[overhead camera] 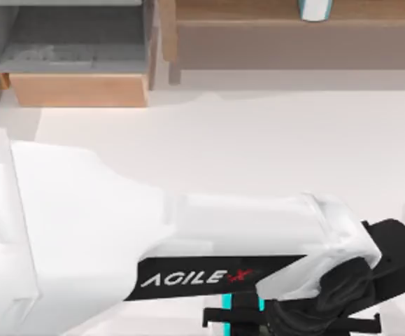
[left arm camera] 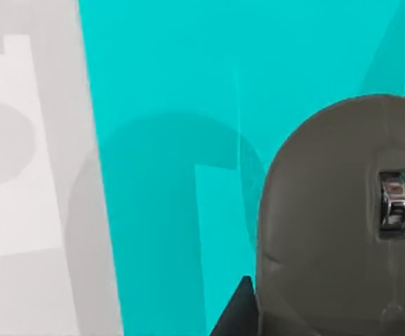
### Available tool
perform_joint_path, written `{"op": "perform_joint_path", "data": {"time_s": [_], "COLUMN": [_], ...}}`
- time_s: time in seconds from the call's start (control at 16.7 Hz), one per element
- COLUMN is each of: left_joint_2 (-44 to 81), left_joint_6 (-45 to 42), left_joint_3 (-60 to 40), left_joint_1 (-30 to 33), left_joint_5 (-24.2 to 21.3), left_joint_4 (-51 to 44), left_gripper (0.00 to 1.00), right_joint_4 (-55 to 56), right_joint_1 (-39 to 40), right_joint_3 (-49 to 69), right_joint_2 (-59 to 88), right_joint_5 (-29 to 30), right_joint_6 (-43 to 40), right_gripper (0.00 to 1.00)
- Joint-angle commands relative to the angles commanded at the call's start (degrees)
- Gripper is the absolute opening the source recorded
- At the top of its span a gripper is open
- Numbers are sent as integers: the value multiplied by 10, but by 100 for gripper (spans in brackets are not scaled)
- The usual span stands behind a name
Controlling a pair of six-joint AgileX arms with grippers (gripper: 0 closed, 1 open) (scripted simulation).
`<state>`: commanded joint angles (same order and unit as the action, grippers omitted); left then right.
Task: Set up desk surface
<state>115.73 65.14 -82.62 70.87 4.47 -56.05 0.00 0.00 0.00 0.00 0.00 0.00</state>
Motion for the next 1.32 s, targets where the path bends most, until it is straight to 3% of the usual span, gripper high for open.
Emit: {"op": "perform_joint_path", "data": {"time_s": [0.48, 1.02, 1.32], "left_joint_2": [-60, -74, -45], "left_joint_6": [-27, -41, -25], "left_joint_3": [2, 22, 20], "left_joint_1": [46, 42, 21], "left_joint_5": [-31, -41, -23], "left_joint_4": [-57, -46, -14], "left_gripper": [0, 0, 0], "right_joint_4": [0, 0, 0], "right_joint_1": [0, 0, 0], "right_joint_3": [0, 0, 0], "right_joint_2": [0, 0, 0], "right_joint_5": [0, 0, 0], "right_joint_6": [0, 0, 0], "right_gripper": [100, 100, 100]}}
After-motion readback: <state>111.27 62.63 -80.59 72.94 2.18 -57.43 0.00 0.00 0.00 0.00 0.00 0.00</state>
